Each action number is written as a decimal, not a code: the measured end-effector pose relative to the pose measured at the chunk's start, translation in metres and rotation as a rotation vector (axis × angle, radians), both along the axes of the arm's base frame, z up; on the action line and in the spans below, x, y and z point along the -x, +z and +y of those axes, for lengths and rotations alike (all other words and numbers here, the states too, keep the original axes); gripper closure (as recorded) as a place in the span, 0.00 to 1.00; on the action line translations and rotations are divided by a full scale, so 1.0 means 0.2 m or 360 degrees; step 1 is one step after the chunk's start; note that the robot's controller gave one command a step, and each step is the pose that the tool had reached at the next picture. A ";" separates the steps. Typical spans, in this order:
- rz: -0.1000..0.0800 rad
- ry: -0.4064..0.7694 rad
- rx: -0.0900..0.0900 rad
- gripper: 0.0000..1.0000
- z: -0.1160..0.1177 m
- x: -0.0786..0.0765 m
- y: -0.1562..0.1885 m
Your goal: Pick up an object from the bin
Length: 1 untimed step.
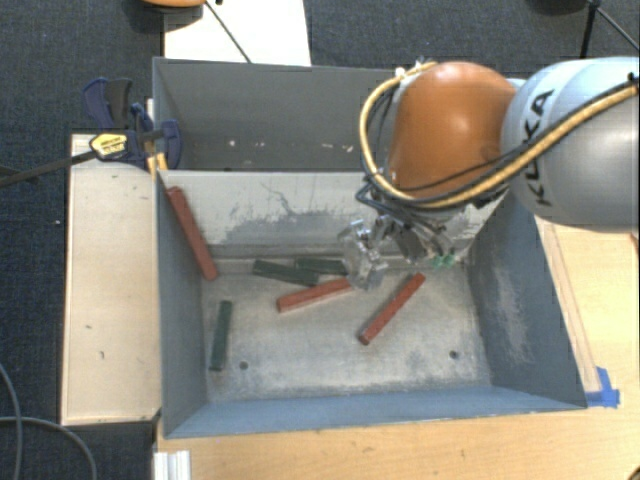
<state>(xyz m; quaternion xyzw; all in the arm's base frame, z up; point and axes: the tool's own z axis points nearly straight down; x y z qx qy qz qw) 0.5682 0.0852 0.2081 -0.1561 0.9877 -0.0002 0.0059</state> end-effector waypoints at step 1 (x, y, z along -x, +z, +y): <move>0.0015 -0.0045 0.0000 0.00 -0.08 0.07 -0.20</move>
Offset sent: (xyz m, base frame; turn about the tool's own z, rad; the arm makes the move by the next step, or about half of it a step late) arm 0.0000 0.0000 0.0000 0.0000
